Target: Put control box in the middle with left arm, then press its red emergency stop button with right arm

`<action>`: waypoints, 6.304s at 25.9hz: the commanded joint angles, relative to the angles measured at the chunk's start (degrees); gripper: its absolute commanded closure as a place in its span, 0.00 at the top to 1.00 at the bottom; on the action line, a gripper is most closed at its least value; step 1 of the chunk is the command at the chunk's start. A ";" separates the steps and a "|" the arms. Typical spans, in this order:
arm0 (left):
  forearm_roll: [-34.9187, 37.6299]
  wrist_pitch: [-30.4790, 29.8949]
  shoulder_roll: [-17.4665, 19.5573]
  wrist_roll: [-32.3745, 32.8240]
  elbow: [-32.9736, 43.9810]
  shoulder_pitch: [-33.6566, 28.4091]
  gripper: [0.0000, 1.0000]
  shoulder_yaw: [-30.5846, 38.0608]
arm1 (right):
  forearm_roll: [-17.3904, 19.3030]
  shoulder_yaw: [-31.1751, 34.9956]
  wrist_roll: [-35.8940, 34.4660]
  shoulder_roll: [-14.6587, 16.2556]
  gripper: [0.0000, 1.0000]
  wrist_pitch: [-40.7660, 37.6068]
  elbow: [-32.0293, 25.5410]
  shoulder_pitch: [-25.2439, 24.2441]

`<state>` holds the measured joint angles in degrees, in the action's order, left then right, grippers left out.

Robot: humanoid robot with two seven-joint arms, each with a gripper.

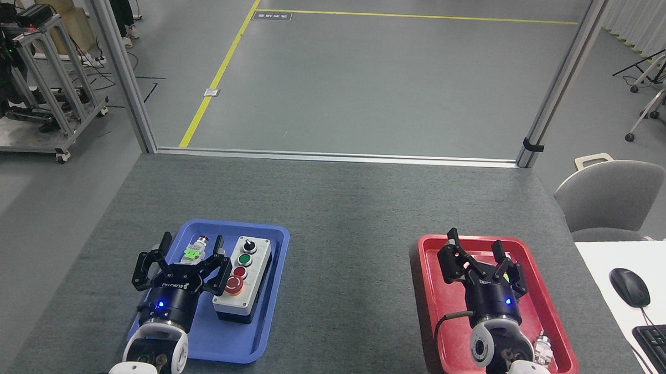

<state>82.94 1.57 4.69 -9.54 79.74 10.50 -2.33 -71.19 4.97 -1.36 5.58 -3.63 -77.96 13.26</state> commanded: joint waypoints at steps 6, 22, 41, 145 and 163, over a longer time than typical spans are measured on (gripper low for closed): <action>0.11 -0.08 -0.20 -1.88 2.62 -3.29 0.99 0.48 | 0.00 0.04 0.04 -0.04 1.00 0.21 0.00 0.10; 6.79 -0.25 -0.38 -4.78 -2.83 -10.41 0.99 -6.81 | 0.00 0.13 0.04 -0.04 1.00 0.21 0.09 0.10; 6.00 2.30 -2.49 -0.83 -17.51 -0.04 0.99 -6.81 | 0.00 0.21 0.04 0.13 1.00 0.12 0.00 0.19; -13.25 0.19 3.31 2.87 5.60 -1.89 0.99 -4.17 | -19.07 -20.62 -0.14 -0.75 0.00 -13.77 14.77 2.56; -13.25 1.06 3.14 3.04 5.08 -1.36 0.99 -4.17 | -18.37 -21.58 -2.07 -2.07 0.00 -13.68 17.05 3.18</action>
<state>69.76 2.82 7.66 -6.37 84.62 9.16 -6.50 -90.22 -16.99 -4.14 3.67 -17.53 -58.87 16.15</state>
